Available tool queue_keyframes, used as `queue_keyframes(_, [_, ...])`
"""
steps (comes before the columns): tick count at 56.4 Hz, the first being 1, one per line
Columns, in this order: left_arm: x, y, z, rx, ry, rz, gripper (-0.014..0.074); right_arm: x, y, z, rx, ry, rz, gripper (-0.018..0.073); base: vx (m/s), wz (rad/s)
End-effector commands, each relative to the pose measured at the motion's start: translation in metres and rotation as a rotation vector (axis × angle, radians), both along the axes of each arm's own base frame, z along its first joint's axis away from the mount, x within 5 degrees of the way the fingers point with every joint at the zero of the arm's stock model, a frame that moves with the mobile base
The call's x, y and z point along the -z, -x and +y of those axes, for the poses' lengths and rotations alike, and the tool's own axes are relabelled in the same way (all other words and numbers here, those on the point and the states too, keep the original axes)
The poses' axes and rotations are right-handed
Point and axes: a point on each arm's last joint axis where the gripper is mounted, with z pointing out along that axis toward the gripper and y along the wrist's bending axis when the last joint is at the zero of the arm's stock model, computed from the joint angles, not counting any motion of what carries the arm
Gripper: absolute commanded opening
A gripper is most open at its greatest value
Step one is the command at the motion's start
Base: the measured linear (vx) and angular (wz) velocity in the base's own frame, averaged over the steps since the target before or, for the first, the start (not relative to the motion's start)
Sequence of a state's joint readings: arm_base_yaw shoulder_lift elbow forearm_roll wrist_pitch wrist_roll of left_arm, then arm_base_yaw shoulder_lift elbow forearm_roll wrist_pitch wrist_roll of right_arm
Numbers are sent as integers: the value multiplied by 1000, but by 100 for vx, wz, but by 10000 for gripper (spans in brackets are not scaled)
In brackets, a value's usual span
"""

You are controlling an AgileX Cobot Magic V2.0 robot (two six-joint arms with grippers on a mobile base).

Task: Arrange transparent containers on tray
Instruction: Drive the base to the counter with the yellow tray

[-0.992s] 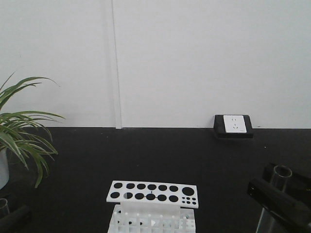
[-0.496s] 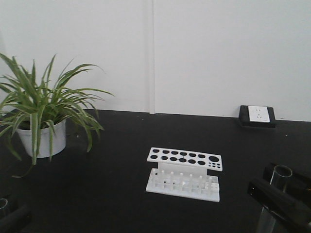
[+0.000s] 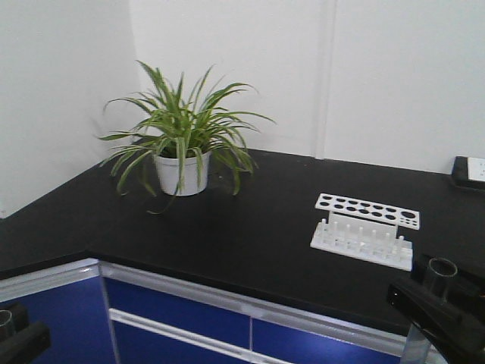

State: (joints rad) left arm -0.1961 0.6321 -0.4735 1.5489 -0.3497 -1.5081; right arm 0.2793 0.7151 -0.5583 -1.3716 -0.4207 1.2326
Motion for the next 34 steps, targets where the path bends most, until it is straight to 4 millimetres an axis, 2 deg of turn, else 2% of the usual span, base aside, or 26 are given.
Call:
queue_keyframes(1, [-11, 0, 0, -1, 45, -17, -1, -12, 2, 0, -11, -35, -31, -13, -37, 48])
queue_keyframes(34, [-11, 0, 1, -12, 44, -16, -1, -12, 2, 0, -11, -35, -30, -13, -35, 48])
